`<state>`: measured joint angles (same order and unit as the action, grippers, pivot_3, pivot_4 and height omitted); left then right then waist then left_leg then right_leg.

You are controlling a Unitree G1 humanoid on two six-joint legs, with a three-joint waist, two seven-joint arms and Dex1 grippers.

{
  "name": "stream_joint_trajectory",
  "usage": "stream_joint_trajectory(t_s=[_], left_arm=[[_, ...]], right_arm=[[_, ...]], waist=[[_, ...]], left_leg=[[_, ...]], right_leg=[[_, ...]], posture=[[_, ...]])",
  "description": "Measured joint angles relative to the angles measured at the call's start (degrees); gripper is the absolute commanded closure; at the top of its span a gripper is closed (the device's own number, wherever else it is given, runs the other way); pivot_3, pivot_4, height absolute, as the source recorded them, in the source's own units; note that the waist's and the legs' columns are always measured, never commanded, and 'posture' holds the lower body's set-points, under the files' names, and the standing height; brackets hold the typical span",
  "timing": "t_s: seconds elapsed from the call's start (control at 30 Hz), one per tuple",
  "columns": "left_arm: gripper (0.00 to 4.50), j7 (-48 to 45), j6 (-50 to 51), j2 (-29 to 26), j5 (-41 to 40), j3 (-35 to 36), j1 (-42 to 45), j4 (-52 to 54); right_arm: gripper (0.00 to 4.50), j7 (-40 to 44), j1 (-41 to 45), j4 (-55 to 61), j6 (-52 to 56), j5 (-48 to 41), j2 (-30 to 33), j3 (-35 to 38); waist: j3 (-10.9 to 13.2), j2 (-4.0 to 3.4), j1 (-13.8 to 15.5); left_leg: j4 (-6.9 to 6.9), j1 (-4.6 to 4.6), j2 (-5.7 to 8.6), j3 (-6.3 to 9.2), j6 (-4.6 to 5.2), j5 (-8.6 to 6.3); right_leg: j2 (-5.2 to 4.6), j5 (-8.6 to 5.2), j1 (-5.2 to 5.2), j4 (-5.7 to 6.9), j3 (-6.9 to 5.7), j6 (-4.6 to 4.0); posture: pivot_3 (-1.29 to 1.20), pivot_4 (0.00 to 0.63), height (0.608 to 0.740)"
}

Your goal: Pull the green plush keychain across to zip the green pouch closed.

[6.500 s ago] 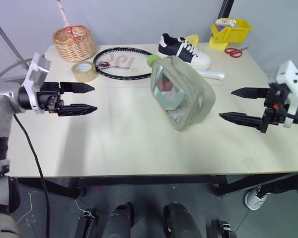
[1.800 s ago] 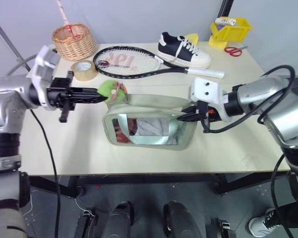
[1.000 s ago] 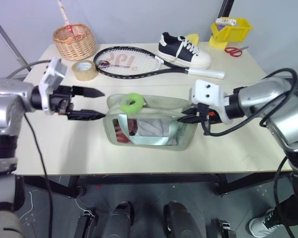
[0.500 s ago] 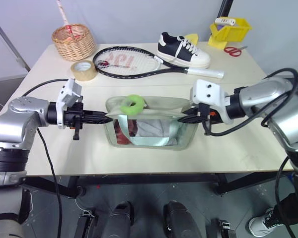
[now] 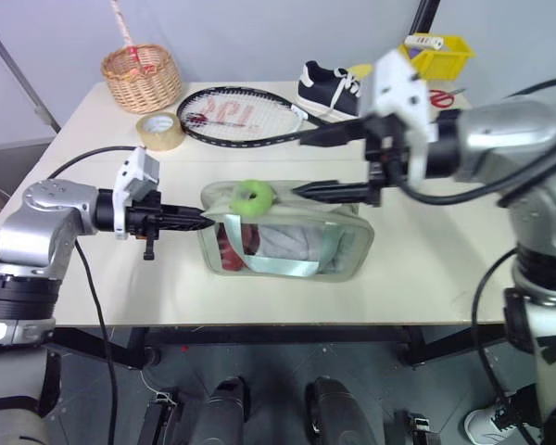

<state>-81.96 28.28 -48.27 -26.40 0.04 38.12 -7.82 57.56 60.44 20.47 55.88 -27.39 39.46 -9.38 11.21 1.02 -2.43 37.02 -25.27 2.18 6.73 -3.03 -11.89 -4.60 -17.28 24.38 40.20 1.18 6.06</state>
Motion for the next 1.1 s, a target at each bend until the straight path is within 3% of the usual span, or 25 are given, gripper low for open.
stream_joint_trajectory(t_s=[0.13, 0.17, 0.23, 0.4, 0.43, 0.67, 0.77, 0.97, 1.1], left_arm=[[4.5, -0.1, -0.2, 0.0, 0.0, 0.0, 0.0, 0.0], [4.5, -0.1, -0.1, 0.0, 0.0, 0.0, 0.0, 0.0], [4.5, -0.1, -0.1, 0.0, -0.1, 0.0, 0.0, 0.1], [4.5, 0.2, -0.1, 0.0, -0.1, 0.0, 0.0, 0.1], [4.5, 0.3, -0.1, 0.0, -0.1, 0.0, 0.0, 0.1], [4.5, 0.9, -0.2, 0.0, -0.1, 0.0, -0.2, 0.2], [4.5, 1.0, -0.2, 0.0, -0.2, 0.0, -0.5, 0.8], [4.5, 1.5, -0.1, -0.3, -0.6, 0.8, -1.9, 1.9], [4.5, 1.8, 0.0, 0.2, -1.1, 0.0, -1.9, 3.3]], right_arm=[[0.75, -1.9, 0.9, -2.7, -3.4, 5.0, -4.8, -9.7], [0.99, -2.1, 1.2, -3.1, -4.0, 6.2, -5.5, -11.5], [1.57, -2.8, 2.2, -4.9, -4.2, 8.1, -6.9, -14.1], [4.17, -3.3, 3.0, -6.2, -2.2, 8.0, -7.2, -13.2], [4.42, -3.3, 3.0, -6.1, -1.4, 7.4, -7.1, -12.2], [4.42, -4.0, 2.8, -4.9, 6.6, 1.5, -4.8, -3.0], [4.42, -4.3, -0.9, -4.3, 8.0, 1.1, 2.8, 1.9], [4.42, -4.4, -19.0, -8.6, -0.2, 7.9, 24.8, 8.4], [4.42, -5.0, -25.9, -12.0, -7.0, 9.2, 28.1, 10.4]], waist=[[0.0, 0.0, 0.0], [0.0, 0.0, 0.0], [0.0, 0.0, 0.0], [0.0, 0.0, -0.1], [0.0, 0.0, -0.1], [0.0, 0.0, 0.1], [0.0, 0.0, 0.6], [0.0, -0.02, 1.3], [0.1, -0.1, 0.3]], left_leg=[[0.0, -0.01, 0.0, 0.01, 0.0, 0.0], [0.0, -0.02, 0.01, 0.01, 0.0, 0.0], [0.0, -0.02, 0.01, 0.02, 0.0, 0.0], [0.0, -0.02, 0.02, 0.03, 0.0, 0.0], [0.0, -0.01, 0.02, 0.03, 0.0, 0.0], [0.0, -0.02, 0.02, 0.04, 0.0, 0.0], [0.01, -0.02, 0.05, 0.03, 0.01, -0.01], [-0.02, 0.0, 0.07, -0.08, 0.1, -0.06], [-0.02, 0.05, 0.0, -0.16, 0.1, -0.06]], right_leg=[[0.02, 0.0, 0.02, 0.0, -0.01, 0.01], [0.01, 0.0, 0.02, 0.0, -0.01, 0.01], [0.02, 0.0, 0.02, 0.0, -0.01, 0.01], [0.02, 0.0, 0.02, 0.0, -0.03, 0.01], [0.03, 0.0, 0.02, 0.01, -0.03, 0.01], [0.01, 0.0, 0.01, 0.0, -0.03, 0.01], [-0.02, 0.0, -0.03, -0.02, -0.03, 0.01], [0.02, 0.0, -0.02, -0.06, 0.0, 0.02], [0.06, 0.0, -0.02, -0.04, 0.1, 0.01]], posture=[[0.0, 0.15, 0.695], [0.0, 0.15, 0.695], [0.0, 0.15, 0.695], [0.0, 0.15, 0.695], [0.0, 0.15, 0.695], [0.0, 0.15, 0.695], [0.0, 0.15, 0.695], [0.0, 0.15, 0.695], [0.0, 0.15, 0.695]])
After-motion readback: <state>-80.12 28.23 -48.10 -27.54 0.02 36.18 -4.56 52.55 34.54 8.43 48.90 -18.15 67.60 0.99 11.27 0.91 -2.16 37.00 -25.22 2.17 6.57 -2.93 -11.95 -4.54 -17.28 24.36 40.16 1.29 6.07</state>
